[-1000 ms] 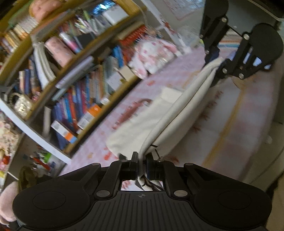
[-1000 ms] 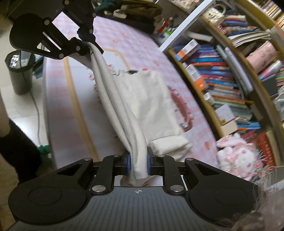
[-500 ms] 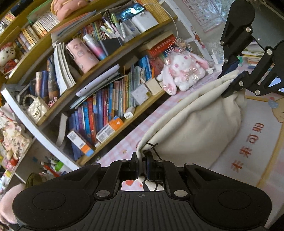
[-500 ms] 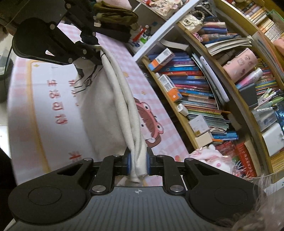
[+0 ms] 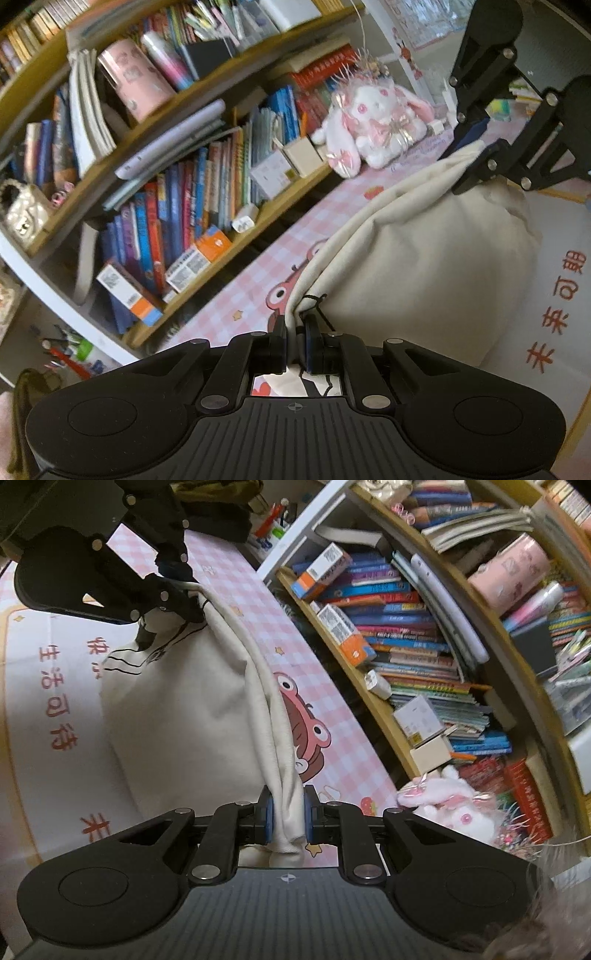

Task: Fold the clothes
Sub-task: 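Lift the gripped shirt up off the mat with both grippers, then open both grippers and release the cream shirt onto the mat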

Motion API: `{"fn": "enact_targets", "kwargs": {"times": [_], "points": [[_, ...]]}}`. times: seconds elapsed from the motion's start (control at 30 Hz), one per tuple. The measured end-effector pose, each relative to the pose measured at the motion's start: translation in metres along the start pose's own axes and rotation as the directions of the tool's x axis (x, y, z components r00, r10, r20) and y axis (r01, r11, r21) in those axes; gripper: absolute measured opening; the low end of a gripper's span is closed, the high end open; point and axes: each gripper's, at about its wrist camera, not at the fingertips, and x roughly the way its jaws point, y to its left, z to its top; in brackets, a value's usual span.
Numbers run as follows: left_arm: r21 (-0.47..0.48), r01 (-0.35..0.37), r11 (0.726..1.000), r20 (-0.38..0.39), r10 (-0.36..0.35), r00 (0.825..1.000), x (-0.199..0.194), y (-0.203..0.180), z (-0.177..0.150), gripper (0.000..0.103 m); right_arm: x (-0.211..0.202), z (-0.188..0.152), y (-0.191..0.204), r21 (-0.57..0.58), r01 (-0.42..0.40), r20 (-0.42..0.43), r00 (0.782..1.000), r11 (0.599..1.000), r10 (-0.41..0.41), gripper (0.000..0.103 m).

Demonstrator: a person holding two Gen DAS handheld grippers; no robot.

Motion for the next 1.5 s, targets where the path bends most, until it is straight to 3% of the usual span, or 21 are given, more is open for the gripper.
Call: {"fn": "enact_targets", "kwargs": {"times": [0.47,0.6,0.8,0.93,1.1,1.37,1.5], "points": [[0.012,0.085,0.996,-0.062,-0.084,0.995,0.057,0.008,-0.007,0.016,0.070,0.003,-0.015,0.009,-0.065,-0.090,0.994,0.998,0.066,0.018],[0.010,0.076,0.997,-0.075,-0.075,0.994,0.068,0.011,-0.011,0.035,0.079,0.003,-0.016,0.017,-0.068,-0.099,0.993,0.998,0.069,0.022],[-0.004,0.086,0.996,-0.076,-0.086,0.993,0.076,0.020,-0.015,0.053,0.091,0.002,-0.017,0.025,-0.070,-0.110,0.991,0.997,0.072,0.026],[-0.014,0.086,0.996,-0.061,-0.087,0.994,0.076,0.026,-0.016,0.068,0.096,0.002,-0.019,0.024,-0.051,-0.109,0.993,0.998,0.054,0.034],[-0.056,0.112,0.992,-0.028,-0.114,0.993,0.070,0.041,-0.018,0.079,0.102,0.000,-0.025,0.061,0.017,-0.108,0.994,0.998,-0.011,0.046],[-0.105,0.158,0.982,0.029,-0.156,0.987,0.052,0.057,-0.017,0.083,0.118,-0.005,-0.037,0.183,0.054,-0.114,0.993,0.982,-0.033,0.047],[-0.208,0.176,0.962,0.087,-0.161,0.983,0.042,0.074,-0.016,0.084,0.126,-0.007,-0.036,0.209,0.055,-0.125,0.992,0.976,-0.029,0.047]]}}
